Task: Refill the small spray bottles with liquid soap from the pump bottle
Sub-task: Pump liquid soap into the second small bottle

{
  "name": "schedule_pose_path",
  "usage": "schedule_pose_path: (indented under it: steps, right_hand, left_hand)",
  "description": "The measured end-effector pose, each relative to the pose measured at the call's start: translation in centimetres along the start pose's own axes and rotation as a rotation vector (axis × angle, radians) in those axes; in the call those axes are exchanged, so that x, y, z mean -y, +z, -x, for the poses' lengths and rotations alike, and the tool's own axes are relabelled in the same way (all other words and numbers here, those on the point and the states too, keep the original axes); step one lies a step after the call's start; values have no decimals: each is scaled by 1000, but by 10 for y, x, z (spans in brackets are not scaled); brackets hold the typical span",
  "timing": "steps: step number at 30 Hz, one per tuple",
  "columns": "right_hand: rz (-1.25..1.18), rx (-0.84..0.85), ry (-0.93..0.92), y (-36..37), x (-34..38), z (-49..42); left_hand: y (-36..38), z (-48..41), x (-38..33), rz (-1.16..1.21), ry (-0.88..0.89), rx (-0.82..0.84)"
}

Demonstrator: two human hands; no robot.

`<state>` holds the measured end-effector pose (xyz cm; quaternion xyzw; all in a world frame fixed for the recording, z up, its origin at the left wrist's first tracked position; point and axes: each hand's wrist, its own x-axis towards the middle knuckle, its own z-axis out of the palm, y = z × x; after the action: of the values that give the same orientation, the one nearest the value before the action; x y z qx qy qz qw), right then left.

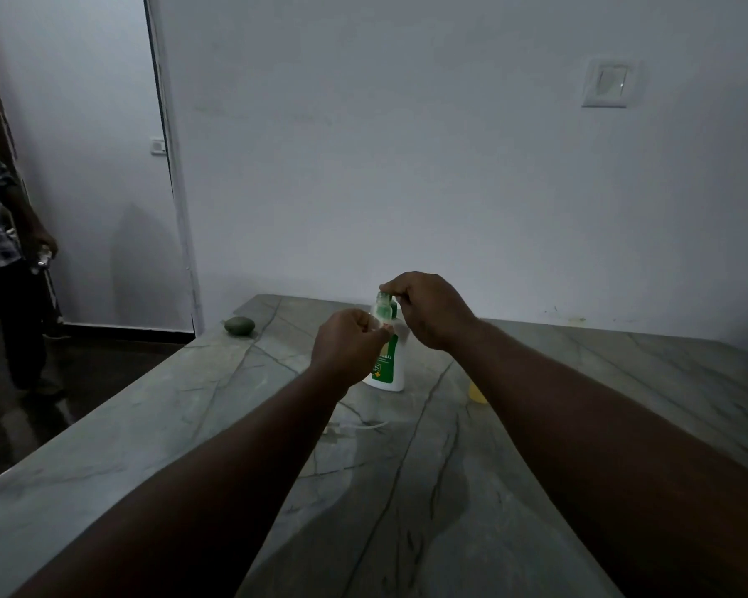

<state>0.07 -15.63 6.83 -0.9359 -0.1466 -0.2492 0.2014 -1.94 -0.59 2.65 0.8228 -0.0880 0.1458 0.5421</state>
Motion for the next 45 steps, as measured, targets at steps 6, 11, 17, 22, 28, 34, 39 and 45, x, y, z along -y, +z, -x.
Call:
schedule_pose_path:
  steps: [6, 11, 17, 22, 28, 34, 39, 45]
  right_hand:
    - [-11, 18, 7, -6, 0, -3]
    - [-22, -10, 10, -10, 0, -9]
    - [-70, -7, 55, 0, -1, -2]
    - [-84, 5, 56, -7, -1, -8]
    - [-60, 2, 50, -12, 0, -12]
    - [-86, -20, 70, 2, -2, -3]
    - [-81, -8, 56, -6, -1, -9]
    - [-73, -14, 52, -8, -2, -11]
  left_hand:
    - [-1, 0, -1, 13, 11, -6]
    - [-2, -2, -5, 19, 22, -11]
    - [4, 0, 3, 17, 0, -9]
    - [5, 0, 2, 35, 2, -15]
    - [3, -3, -2, 42, 19, -18]
    - [6, 0, 6, 30, 6, -7]
    - [4, -2, 3, 28, 12, -22]
    - [3, -4, 1, 20, 26, -20]
